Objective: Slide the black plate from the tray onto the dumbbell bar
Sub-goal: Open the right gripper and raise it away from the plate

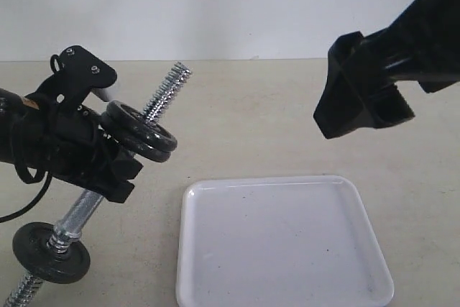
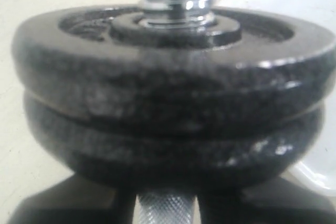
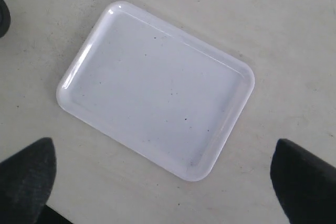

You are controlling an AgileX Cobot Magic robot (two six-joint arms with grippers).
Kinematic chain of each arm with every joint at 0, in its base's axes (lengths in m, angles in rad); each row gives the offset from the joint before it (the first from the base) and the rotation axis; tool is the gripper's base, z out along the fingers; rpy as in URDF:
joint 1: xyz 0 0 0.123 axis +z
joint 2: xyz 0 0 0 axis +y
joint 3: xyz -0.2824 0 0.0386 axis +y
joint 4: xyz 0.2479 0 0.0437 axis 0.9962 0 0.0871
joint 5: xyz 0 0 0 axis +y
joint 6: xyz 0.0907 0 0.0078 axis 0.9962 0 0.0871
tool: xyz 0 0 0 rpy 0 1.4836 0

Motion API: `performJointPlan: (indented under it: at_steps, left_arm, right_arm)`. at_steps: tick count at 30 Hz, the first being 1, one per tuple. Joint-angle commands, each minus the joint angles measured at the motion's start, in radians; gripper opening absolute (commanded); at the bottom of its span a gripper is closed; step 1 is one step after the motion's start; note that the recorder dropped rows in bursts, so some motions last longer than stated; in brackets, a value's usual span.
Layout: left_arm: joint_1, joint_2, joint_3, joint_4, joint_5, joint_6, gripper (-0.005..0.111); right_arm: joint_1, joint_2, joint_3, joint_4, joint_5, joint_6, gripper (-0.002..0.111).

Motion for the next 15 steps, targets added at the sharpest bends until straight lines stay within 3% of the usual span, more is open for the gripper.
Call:
performJointPlan:
  at_steps: [1, 15]
  left_arm:
    - [0.032, -0.051, -0.025, -0.059, -0.179, -0.067, 0.004]
    - [0.057, 0.036, -0.003, -0.059, -0.173, -0.172, 0.004]
  right_arm:
    - [0.0, -0.011, 0.039, 0.001, -0.043, 0.007, 0.104]
    - [0.0, -0.011, 0.126, 0.01, -0.099, 0.012, 0.104]
